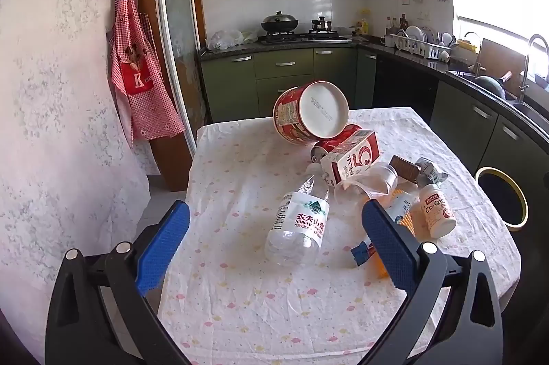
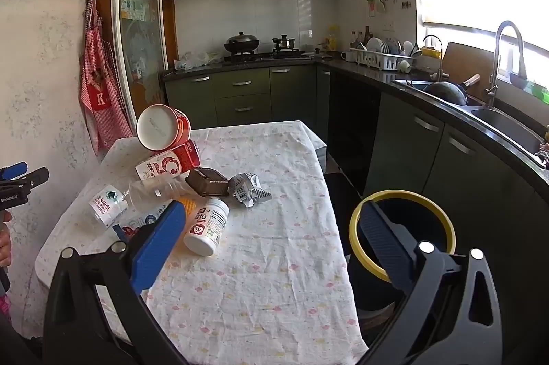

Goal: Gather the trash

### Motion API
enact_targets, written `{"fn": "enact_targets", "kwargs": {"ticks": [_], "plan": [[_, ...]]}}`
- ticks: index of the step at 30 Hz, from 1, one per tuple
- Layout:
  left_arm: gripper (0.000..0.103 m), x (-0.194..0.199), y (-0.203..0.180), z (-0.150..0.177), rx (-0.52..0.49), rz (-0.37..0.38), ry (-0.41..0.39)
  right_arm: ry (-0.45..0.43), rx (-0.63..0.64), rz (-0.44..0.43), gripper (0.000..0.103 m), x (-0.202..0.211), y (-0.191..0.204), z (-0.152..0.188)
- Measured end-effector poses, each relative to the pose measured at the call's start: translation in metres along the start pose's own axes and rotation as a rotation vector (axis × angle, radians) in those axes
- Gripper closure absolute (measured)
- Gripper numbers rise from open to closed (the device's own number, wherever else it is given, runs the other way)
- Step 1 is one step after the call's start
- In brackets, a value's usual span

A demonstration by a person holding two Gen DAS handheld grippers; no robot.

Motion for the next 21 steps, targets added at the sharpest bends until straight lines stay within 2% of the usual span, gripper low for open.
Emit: {"fn": "enact_targets", "kwargs": {"ticks": [8, 9, 21], "plan": [[0.004, 0.001, -0.009, 0.002, -0.004, 0.014, 0.011, 0.003, -0.009, -0.003, 0.006, -0.005, -0.001, 0.002], [0.004, -0.002, 0.001, -0.002, 0.003, -0.003, 0.004, 0.007, -0.012, -0.006, 0.006, -0.005, -0.002, 0.001], [0.004, -0.004, -0.002, 0.001, 0.003, 0.003, 0.005, 0.012, -0.016, -0.009, 0.006, -0.007, -0.002, 0.003]]}}
Point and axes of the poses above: each gripper's, at about its wrist camera, not at the fingertips, and x roughly against the way its jaws point, y to its left, z to its underside, the point moved 8 cm from there along -x, roughly the way its jaws point, and after that the axes turned 13 degrees about x, right-handed, at the moved point
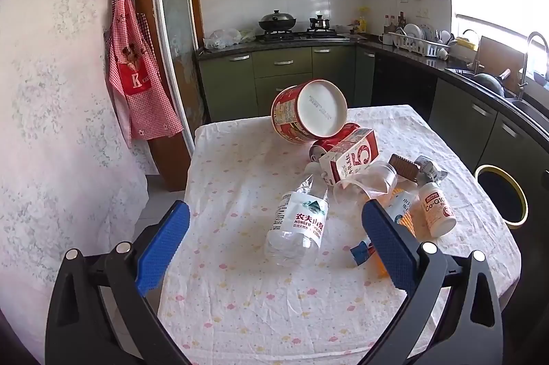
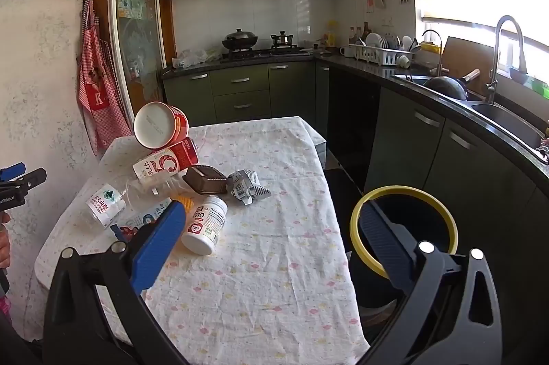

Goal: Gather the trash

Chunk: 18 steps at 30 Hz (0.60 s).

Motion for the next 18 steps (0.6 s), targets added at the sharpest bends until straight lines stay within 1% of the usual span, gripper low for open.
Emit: {"fn": "enact_targets", "kwargs": {"ticks": [18], "plan": [[0.004, -0.0015, -0.0012, -0.0008, -0.008, 0.013, 0.009, 0.004, -0.005, -0.004, 0.006, -0.0036, -0.0002, 0.0017]]}}
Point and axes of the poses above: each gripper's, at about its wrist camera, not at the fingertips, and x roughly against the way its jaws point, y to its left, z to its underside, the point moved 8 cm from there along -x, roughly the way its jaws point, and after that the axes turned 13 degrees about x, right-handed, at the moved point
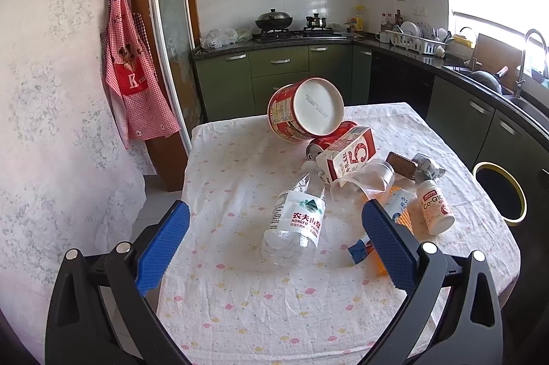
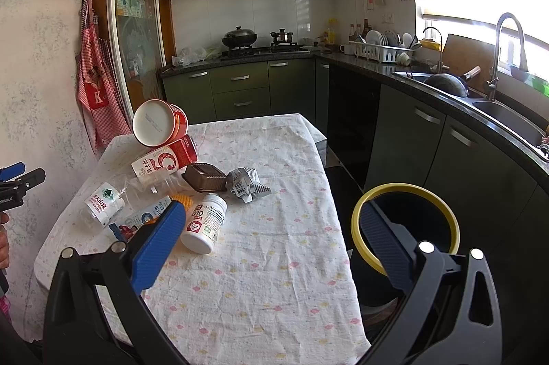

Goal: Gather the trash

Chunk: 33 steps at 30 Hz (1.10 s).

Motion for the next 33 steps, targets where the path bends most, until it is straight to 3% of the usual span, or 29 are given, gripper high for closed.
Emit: {"fn": "enact_targets", "kwargs": {"ticks": [33], "plan": [[0.004, -0.0041, -0.002, 0.005, -0.01, 0.002, 0.009, 0.008, -0.004, -0.004, 0.006, -0.0065, 0.0025, 0.0055]]}}
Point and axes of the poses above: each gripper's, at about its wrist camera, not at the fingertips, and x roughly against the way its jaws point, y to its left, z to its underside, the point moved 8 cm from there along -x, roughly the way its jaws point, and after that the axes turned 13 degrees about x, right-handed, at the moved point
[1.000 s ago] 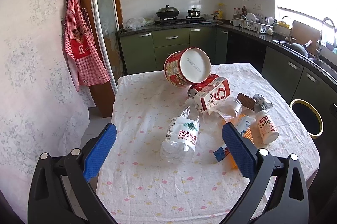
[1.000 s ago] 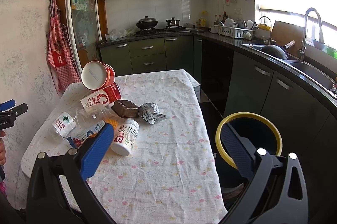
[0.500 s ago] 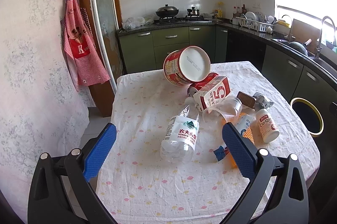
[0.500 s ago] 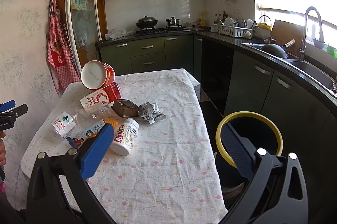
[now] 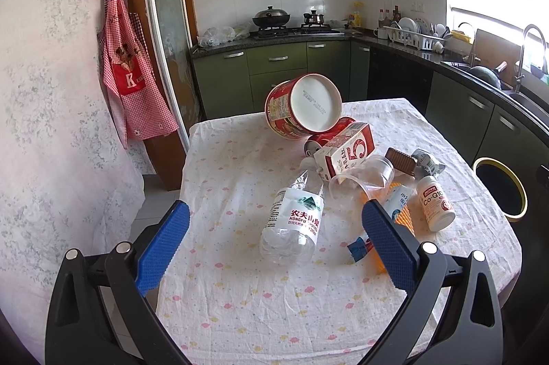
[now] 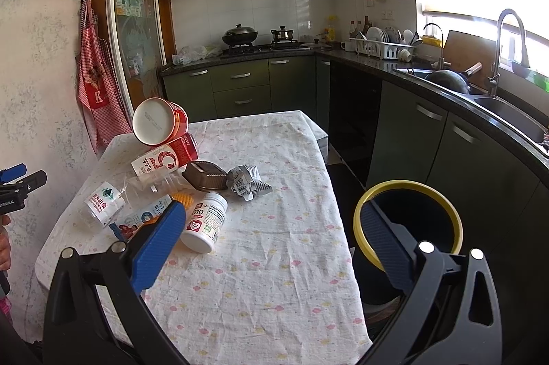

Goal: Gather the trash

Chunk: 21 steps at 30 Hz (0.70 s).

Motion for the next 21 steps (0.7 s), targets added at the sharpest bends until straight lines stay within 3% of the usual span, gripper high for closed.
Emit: {"fn": "enact_targets", "kwargs": {"ticks": [21], "plan": [[0.004, 0.0013, -0.0042, -0.0028, -0.019, 0.002, 0.0, 0.005, -0.003, -0.001, 0.006, -0.0013, -0.0002, 0.001]]}}
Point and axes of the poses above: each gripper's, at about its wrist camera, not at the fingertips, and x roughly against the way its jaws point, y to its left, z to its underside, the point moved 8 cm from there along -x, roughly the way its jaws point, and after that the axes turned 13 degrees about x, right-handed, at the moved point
